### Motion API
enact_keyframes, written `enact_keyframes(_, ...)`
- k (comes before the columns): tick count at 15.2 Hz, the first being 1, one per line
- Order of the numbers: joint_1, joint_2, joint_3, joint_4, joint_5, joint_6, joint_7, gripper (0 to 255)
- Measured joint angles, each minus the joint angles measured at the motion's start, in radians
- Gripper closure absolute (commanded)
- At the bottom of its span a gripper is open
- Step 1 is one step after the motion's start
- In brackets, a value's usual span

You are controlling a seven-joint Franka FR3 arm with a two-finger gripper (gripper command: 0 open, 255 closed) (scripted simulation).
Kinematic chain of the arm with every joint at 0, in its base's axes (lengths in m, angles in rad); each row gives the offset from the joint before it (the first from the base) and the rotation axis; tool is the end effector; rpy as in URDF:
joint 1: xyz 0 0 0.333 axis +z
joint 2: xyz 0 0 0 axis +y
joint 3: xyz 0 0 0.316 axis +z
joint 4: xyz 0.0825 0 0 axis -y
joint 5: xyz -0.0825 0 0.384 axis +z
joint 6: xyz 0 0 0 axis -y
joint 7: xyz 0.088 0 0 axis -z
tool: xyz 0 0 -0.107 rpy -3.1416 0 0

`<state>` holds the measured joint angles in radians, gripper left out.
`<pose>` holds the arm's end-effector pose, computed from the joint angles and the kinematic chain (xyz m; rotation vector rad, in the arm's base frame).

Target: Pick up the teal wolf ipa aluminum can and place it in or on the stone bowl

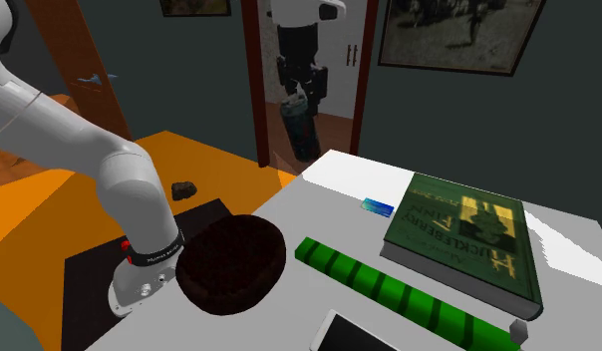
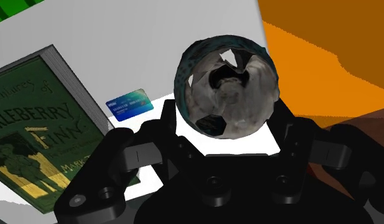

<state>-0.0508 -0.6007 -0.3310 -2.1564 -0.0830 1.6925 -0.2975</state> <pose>0.3416 -0.1808 0.6188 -3.0713 0.0527 -0.2107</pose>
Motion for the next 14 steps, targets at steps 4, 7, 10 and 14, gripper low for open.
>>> enact_keyframes(4,-0.008,-0.022,-0.006,0.031,-0.008,-0.052,-0.014,255)
enact_keyframes(7,-0.031,-0.080,-0.026,0.023,-0.032,-0.100,-0.048,255)
enact_keyframes(10,-0.060,-0.148,-0.053,0.015,-0.064,-0.157,-0.092,255)
enact_keyframes(14,-0.094,-0.219,-0.091,0.032,-0.107,-0.238,-0.157,255)
